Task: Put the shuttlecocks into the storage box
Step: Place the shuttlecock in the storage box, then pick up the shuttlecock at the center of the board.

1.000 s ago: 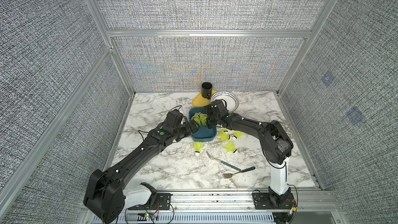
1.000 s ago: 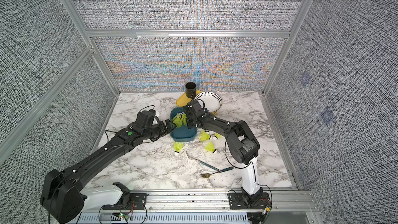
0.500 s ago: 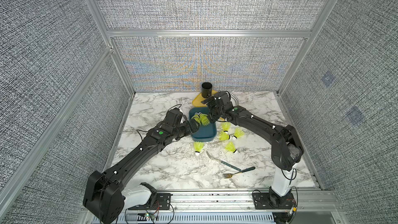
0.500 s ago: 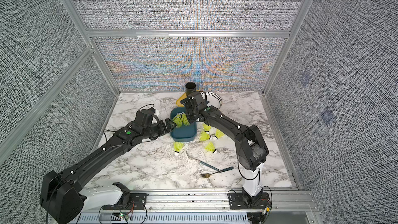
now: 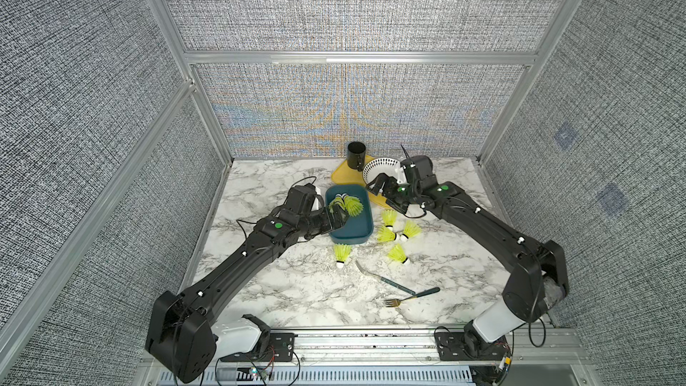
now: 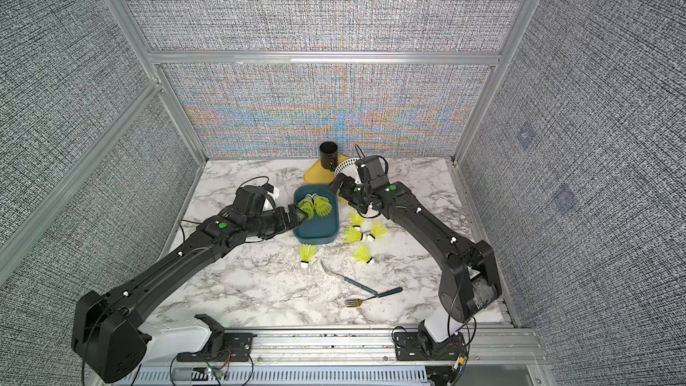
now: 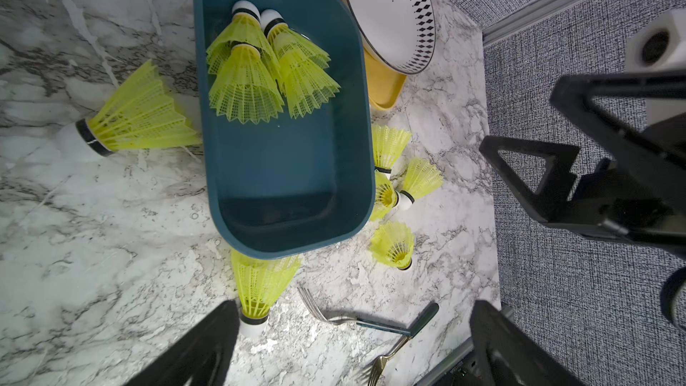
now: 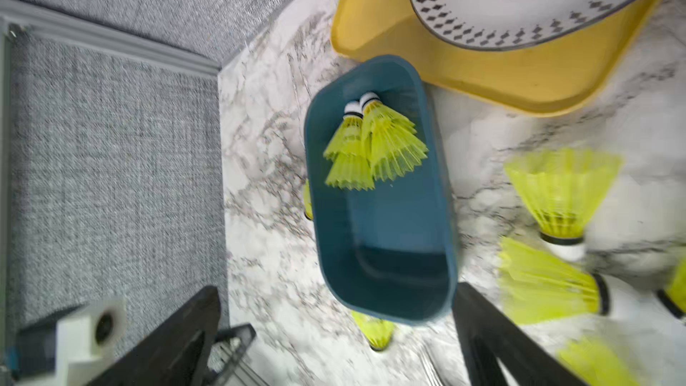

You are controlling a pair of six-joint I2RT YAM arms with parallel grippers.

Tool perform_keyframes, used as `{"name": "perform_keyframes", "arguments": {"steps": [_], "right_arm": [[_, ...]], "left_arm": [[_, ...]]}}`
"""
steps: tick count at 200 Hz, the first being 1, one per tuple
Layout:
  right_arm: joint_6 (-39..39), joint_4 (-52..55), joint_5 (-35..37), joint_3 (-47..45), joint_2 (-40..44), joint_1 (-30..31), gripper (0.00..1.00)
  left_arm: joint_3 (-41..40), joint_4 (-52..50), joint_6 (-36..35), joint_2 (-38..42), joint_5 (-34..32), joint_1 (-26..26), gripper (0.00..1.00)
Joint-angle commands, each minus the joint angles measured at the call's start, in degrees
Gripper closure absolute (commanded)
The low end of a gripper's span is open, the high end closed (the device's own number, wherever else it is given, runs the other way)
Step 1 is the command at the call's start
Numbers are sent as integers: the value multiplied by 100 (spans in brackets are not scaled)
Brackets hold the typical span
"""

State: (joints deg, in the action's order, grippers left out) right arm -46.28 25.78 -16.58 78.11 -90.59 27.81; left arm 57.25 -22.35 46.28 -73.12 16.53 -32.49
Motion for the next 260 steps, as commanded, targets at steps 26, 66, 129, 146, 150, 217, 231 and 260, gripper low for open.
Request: {"name": "perform_keyframes", "arguments": {"steps": [26, 66, 129, 146, 150, 217, 231, 260], "right_arm": [[1462, 1573, -531, -553, 911, -91, 1], [1399, 2580, -146, -981, 1672, -334, 1], [697, 3313, 457, -1827, 2417, -643, 1], [751, 3433, 535, -1890, 2524, -711, 1], [775, 3457, 553, -1909, 2546, -724, 1], [1078, 3470, 109, -2257, 2984, -1040, 1], [1128, 3350, -65, -2356, 3142, -1064, 1], [1113, 2993, -179, -2650, 3581, -1178, 1]], "left_arm": [[178, 442, -82, -386, 575, -128, 1], [584, 478, -216, -965, 732, -505, 4], [1441, 594, -197, -2313, 834, -1290, 18], [1774, 528, -321, -2735, 901, -1486, 20], [1865, 482, -363, -2826, 937, -1523, 21], [3092, -640, -1284, -4063, 1310, -1651, 24], [3224, -791, -1394, -4293, 1469, -1648, 24], [3467, -1088, -1627, -4573, 1711, -1655, 24]]}}
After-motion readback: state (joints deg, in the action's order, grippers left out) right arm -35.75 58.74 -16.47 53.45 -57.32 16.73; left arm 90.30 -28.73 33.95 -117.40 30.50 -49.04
